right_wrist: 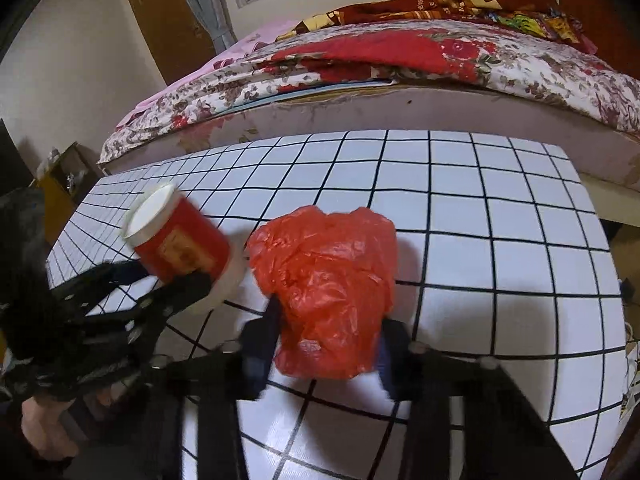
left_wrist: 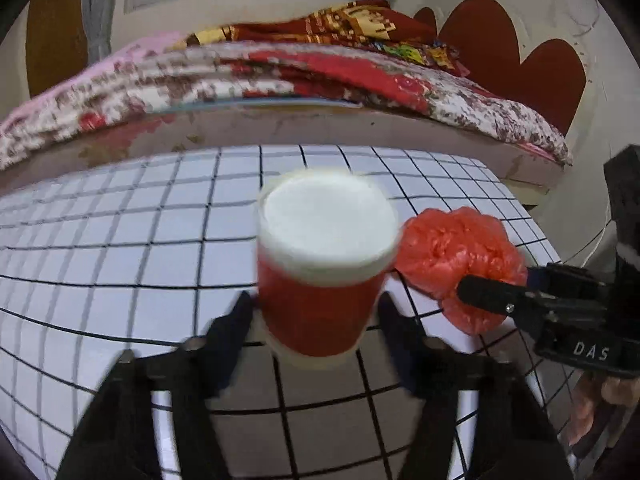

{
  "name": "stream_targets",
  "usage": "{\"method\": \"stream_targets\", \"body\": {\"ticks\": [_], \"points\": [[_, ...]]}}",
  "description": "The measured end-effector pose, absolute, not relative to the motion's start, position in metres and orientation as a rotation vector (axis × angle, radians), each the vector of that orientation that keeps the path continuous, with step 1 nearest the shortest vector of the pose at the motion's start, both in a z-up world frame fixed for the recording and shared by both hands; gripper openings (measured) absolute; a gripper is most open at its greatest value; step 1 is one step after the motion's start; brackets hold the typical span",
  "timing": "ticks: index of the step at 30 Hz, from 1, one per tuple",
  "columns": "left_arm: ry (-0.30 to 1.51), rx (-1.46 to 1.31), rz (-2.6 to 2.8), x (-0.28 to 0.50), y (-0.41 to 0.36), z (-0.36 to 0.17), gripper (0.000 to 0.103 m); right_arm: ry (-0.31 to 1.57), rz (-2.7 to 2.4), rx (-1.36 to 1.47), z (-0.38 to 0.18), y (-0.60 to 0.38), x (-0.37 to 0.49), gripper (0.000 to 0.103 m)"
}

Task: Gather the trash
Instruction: 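Grasp the red paper cup with left gripper while right gripper grasps the red plastic bag, then carry the red cup in left gripper over the bin while right gripper carries the red bag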

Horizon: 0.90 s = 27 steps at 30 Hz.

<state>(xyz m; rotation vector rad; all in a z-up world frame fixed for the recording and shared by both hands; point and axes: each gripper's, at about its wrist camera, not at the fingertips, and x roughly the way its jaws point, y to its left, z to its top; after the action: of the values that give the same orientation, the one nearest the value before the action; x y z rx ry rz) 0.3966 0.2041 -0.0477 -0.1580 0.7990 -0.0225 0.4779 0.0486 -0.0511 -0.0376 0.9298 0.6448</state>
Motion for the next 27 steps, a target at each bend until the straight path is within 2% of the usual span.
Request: {"method": "stream_targets", "body": {"ticks": [1, 3, 12, 27], "points": [[0.797, -0.160, -0.024, 0.396, 0.204, -0.047, 0.053, 0.929, 0.639, -0.038, -0.050, 0.047, 0.476, 0.028], [0.792, -0.150, -0.029, 0.391, 0.202, -0.044, 0.051, 0.912, 0.620, -0.041, -0.044, 0.043, 0.468, 0.026], [0.726, -0.095, -0.069, 0.328, 0.175, -0.019, 0.050, 0.809, 0.562, -0.124, -0.011, 0.011, 0.404, 0.025], [0.645, -0.062, -0.089, 0.231, 0.132, 0.016, 0.050, 0.725, 0.522, -0.108, 0.035, -0.059, 0.283, 0.024]]}}
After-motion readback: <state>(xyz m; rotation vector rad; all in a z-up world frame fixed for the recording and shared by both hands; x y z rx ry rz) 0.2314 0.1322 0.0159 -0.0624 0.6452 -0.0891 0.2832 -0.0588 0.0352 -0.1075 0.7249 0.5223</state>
